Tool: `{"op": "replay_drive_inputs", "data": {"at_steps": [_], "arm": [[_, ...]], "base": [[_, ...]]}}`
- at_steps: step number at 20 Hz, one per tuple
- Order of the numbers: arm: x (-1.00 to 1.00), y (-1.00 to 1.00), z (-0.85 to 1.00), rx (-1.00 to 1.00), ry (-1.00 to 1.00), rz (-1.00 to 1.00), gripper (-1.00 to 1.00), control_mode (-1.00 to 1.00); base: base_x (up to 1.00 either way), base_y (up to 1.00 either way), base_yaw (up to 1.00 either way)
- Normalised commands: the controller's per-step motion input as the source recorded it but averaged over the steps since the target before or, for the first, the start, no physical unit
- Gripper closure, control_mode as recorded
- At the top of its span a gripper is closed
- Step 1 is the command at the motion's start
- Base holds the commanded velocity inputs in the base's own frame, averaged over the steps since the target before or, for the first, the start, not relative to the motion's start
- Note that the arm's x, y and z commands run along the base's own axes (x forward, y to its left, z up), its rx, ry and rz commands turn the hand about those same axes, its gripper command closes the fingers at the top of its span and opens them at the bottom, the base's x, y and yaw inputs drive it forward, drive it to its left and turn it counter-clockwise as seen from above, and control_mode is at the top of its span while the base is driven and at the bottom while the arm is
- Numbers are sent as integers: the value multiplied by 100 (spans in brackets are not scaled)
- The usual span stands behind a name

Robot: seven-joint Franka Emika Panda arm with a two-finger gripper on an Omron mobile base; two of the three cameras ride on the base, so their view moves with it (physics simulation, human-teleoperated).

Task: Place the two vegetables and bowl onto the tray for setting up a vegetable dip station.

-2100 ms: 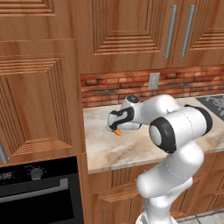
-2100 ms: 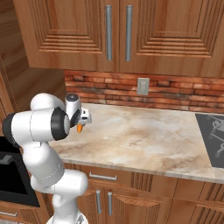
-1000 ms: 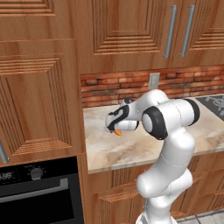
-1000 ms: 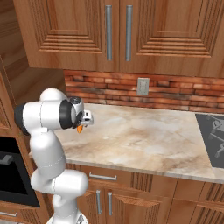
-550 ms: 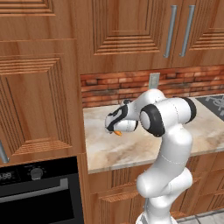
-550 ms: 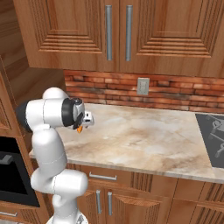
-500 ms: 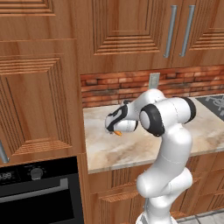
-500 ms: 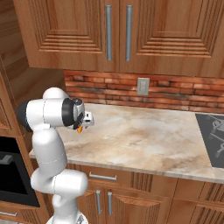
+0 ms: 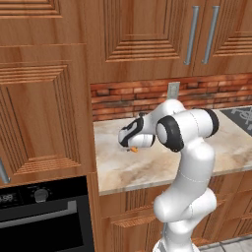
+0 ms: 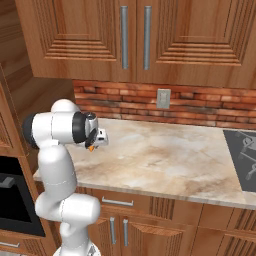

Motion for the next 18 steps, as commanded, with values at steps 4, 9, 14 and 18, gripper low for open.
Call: {"op": "replay_drive_inputs", "data": {"at_steps": [4, 9, 14, 18], "arm": [[-21, -9, 6, 4, 0, 6, 100, -100], [-37, -7, 10, 6, -1, 7, 100, -100], [-46, -10, 11, 7, -8, 10, 100, -100], [-42, -16, 18, 3, -7, 16, 100, -100]], "base": [[0, 0, 0], [0, 0, 0], [0, 0, 0], [0, 0, 0]]}}
